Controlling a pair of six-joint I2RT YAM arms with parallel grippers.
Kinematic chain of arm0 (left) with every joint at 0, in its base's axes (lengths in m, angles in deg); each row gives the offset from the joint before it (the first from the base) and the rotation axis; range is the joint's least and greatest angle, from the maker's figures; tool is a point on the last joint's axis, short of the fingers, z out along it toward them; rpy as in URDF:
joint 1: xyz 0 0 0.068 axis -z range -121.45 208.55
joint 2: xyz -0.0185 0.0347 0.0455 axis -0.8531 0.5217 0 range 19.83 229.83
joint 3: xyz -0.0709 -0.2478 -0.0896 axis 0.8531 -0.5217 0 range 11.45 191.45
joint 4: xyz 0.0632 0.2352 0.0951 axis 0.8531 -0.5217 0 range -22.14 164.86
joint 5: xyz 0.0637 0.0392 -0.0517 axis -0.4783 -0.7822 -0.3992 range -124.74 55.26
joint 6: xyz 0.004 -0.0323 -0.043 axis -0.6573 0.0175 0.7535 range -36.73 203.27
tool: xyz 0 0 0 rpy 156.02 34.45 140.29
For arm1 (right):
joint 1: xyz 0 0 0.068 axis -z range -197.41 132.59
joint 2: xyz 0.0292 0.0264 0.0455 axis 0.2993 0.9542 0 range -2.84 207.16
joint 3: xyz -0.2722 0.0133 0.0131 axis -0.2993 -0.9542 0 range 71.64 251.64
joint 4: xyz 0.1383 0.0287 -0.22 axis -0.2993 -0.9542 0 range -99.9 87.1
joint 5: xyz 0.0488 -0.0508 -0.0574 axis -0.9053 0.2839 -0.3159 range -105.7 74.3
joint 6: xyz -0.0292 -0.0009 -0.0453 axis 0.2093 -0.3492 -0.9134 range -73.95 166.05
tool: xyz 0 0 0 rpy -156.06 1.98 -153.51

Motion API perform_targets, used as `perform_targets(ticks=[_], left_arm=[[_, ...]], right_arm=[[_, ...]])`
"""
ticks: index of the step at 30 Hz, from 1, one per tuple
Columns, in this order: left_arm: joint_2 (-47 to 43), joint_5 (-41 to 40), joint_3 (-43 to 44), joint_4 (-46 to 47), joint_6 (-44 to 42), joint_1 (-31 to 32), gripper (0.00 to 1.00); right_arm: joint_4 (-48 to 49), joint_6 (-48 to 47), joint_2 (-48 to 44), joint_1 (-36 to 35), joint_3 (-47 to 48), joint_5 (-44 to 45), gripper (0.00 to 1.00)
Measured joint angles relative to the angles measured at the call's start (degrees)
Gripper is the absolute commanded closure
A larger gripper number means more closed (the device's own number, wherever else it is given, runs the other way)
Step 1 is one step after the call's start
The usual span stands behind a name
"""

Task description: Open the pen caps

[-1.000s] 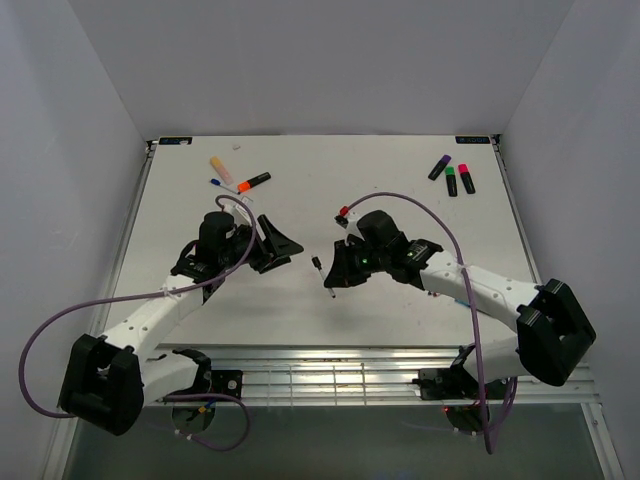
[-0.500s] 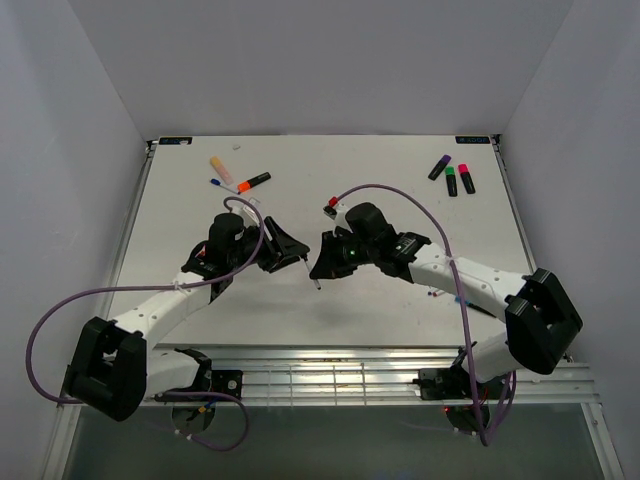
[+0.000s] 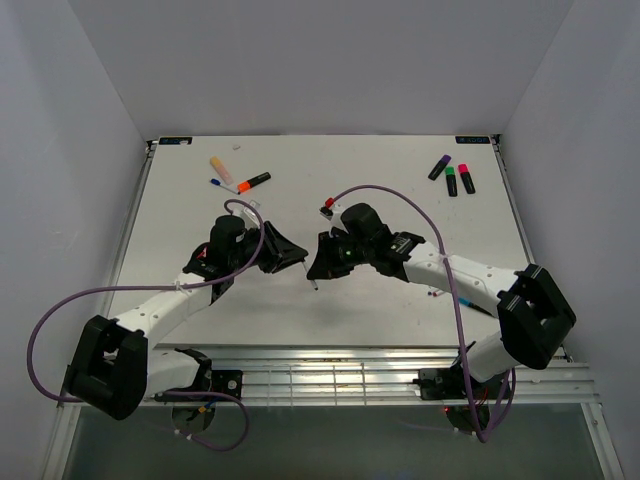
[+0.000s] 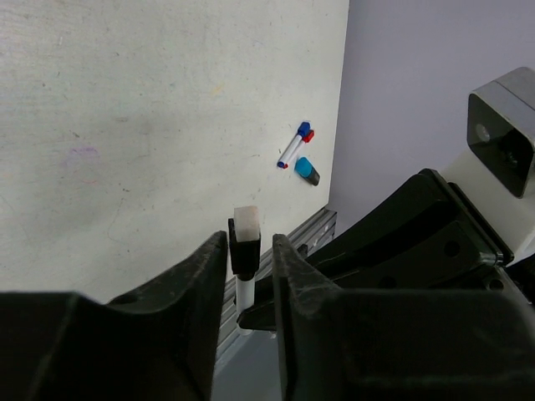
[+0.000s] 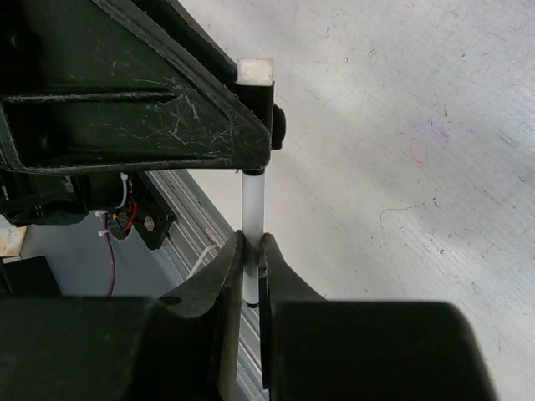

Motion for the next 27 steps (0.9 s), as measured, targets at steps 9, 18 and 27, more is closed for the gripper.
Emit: perform_targets(ticks=[9,18,27], left_arm=[[0.2,-0.4,-0.1,0.0,0.1,0.0,0.94],[0.3,-0.5,0.0,-1.5,0.1,0.1,1.0],[3.4,-1.9,2.7,-4.8,0.0,0.1,1.0]], right_arm=[[-0.3,-0.2,0.3,-0.3,0.8,1.3,0.58],[-0.2,-0.6,0.6,-0.3,1.0,1.6,0.58],[-0.1,-1.0,4.7,-0.6,2.4,1.6,0.92]])
